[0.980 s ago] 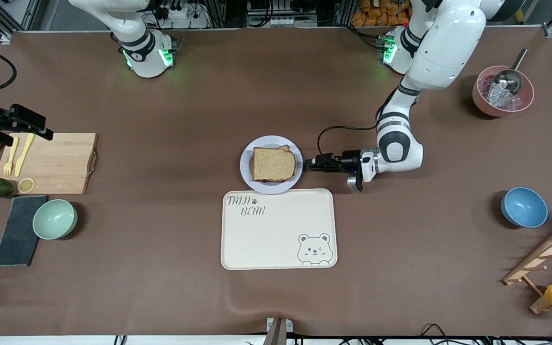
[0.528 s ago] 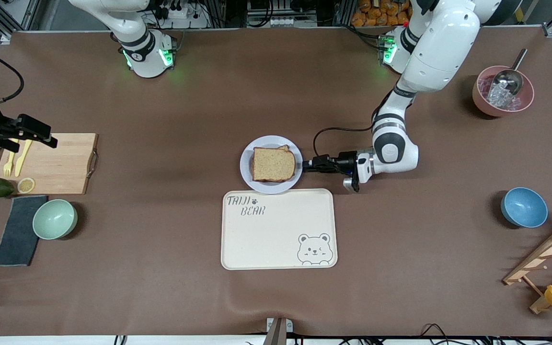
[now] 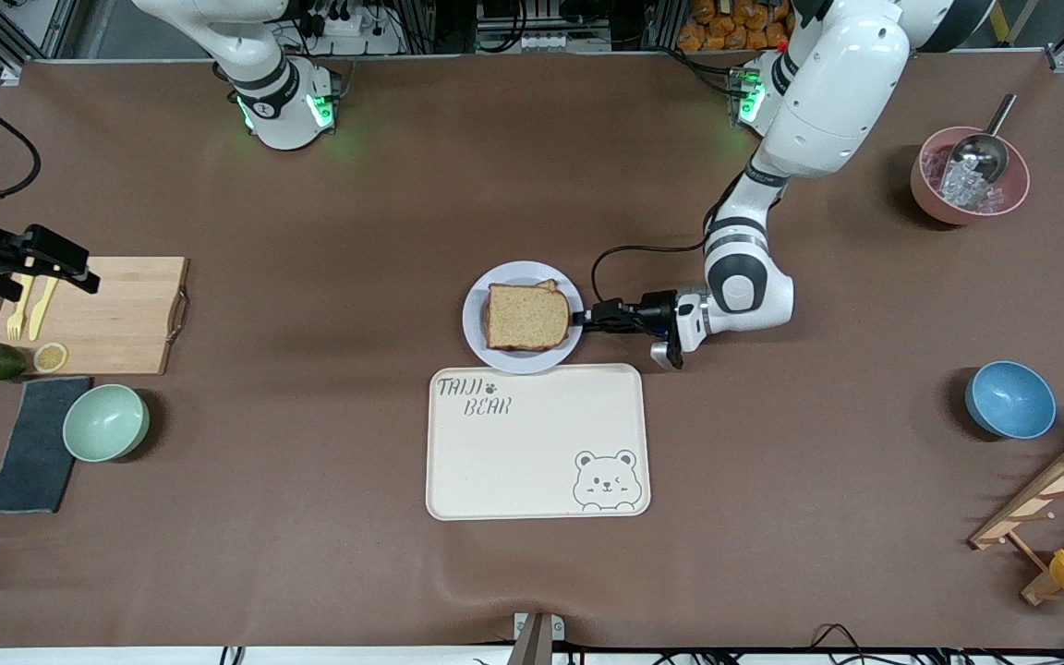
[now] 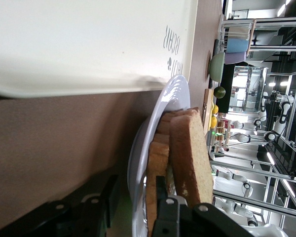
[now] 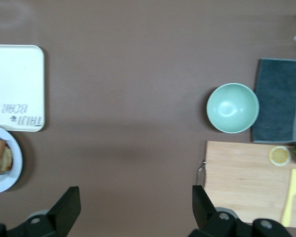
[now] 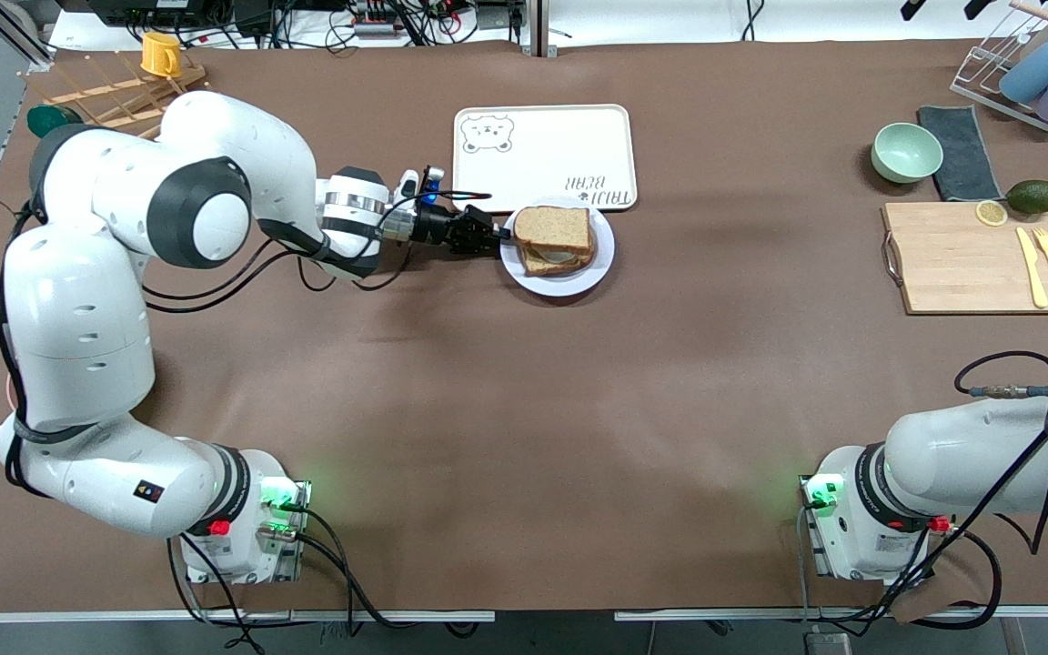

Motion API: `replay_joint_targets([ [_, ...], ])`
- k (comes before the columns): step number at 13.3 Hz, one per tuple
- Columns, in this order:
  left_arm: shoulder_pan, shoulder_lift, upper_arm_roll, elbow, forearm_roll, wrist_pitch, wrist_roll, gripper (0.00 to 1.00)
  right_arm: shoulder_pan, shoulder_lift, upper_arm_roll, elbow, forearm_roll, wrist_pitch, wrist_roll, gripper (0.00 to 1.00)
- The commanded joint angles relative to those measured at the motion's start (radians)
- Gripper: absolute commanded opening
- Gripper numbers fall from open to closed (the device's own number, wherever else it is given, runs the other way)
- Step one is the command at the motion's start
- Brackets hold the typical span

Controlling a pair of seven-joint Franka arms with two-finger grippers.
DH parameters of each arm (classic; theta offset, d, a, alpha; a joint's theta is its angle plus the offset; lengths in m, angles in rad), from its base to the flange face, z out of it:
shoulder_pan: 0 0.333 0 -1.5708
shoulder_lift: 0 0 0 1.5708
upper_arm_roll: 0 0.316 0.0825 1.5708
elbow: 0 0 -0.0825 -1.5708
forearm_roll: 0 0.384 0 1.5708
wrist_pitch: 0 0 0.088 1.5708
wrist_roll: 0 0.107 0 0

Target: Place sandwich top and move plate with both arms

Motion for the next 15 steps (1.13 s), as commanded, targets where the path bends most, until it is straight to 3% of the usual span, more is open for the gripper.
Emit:
replay_joint_targets([
  [1,-0.024,0.028,-0.002,0.027,-0.05,0.024,0.03,0.28,-0.026,-0.02,0.02,-0.007,-0.058,0.001,0.012,1.0],
  [5,-0.024,0.034,-0.002,0.032,-0.053,0.024,0.051,0.0,-0.023,-0.02,0.019,-0.002,-0.06,-0.005,0.015,1.0],
  [13,-0.023,0.022,-0.005,0.055,-0.085,0.024,0.165,0.0,-0.02,-0.017,0.02,-0.004,-0.059,-0.007,0.017,1.0],
  [15,-0.011,0.016,-0.041,0.057,-0.145,0.023,0.192,0.0,-0.02,-0.017,0.02,-0.005,-0.059,-0.007,0.017,1.0],
])
